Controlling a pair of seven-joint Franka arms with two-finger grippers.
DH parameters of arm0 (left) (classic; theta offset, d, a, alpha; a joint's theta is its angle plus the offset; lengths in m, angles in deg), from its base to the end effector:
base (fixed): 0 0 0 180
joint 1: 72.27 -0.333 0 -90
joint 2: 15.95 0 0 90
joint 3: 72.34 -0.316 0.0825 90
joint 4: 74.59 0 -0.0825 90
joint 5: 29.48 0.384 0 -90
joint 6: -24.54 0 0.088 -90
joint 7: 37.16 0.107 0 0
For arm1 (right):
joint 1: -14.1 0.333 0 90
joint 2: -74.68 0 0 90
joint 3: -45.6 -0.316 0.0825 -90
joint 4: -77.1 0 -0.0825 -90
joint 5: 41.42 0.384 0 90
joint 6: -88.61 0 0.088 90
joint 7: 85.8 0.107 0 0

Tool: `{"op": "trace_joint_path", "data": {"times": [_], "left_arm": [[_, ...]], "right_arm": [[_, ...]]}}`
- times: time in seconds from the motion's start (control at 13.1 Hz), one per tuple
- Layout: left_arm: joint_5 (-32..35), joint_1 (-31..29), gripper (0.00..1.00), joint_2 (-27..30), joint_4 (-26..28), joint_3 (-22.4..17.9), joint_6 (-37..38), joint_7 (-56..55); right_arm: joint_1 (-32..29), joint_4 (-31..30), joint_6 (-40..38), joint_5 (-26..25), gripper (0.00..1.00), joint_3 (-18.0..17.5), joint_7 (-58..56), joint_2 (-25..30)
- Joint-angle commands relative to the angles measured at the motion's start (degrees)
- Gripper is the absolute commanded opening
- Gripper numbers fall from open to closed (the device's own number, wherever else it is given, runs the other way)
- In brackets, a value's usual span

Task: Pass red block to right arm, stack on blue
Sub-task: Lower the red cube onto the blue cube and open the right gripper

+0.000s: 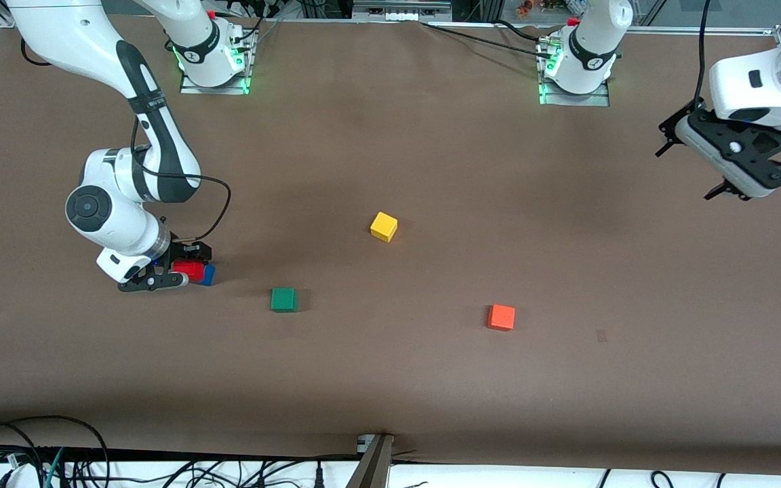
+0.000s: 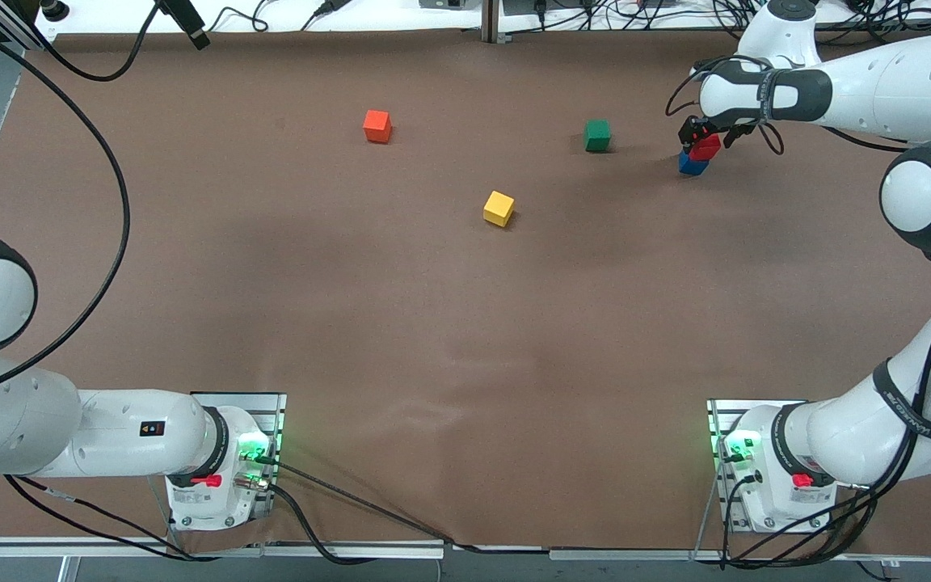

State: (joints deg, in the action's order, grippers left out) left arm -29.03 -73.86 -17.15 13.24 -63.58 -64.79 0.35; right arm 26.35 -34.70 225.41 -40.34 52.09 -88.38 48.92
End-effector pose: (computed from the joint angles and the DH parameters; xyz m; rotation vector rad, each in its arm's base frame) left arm 0.5560 -0.0681 0.6298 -2.9004 1.1916 -0.0064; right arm 0.6150 0.0649 0.2475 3.0970 0.2213 -0.0143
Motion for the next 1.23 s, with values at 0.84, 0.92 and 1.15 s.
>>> {"op": "trace_joint_path", "data": {"times": [0.84, 0.92, 1.15], "left_arm": [[-1.86, 1.68, 1.00, 4.72, 4.01, -6.12, 2.14, -36.34], [-1.95, 1.68, 1.00, 4.72, 4.01, -6.21, 3.19, -38.02], [-2.13, 2.47, 1.00, 4.72, 3.40, -6.12, 5.40, -42.16]], "right_arm": [[-0.21, 29.86, -48.09, 0.15, 1.00, 5.98, 0.29, 14.52], [-0.21, 32.41, -51.08, 0.15, 1.00, 7.03, 0.47, 14.52], [-1.34, 33.75, -53.74, 0.07, 1.00, 7.76, 0.64, 15.13]]}}
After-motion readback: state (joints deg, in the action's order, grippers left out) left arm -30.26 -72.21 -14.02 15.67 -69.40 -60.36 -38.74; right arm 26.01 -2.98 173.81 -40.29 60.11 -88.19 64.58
